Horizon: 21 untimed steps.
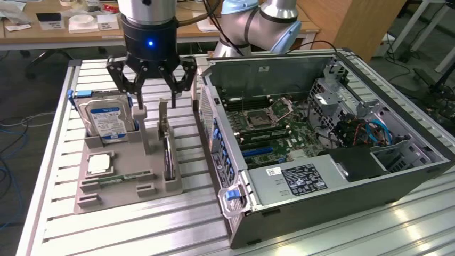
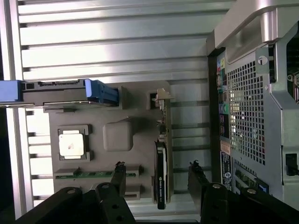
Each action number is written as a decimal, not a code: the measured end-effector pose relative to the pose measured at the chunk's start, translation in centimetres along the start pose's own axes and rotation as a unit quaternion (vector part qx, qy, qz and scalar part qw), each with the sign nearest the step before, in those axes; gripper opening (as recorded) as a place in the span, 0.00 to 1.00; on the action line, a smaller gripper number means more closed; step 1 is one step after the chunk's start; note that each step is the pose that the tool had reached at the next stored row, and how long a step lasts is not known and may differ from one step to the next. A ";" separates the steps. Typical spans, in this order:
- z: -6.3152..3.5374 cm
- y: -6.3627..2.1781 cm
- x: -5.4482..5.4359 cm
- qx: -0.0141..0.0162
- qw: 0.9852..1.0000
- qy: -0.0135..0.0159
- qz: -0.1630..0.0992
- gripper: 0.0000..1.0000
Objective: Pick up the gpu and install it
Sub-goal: 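Pick up the gpu and move the gpu toward the slot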
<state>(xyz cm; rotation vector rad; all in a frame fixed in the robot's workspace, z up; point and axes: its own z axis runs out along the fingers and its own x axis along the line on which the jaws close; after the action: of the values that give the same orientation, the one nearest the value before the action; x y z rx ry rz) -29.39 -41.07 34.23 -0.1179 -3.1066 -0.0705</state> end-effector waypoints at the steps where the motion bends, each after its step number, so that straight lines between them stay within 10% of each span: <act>1: 0.07 -0.10 0.0 0.000 1.000 0.000 0.000 0.65; 21: 2.08 -1.25 -0.2 0.000 1.000 0.000 -0.003 0.65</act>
<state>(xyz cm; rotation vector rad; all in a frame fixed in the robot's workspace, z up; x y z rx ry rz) -29.40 -42.23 32.09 -0.1091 -3.1061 -0.0705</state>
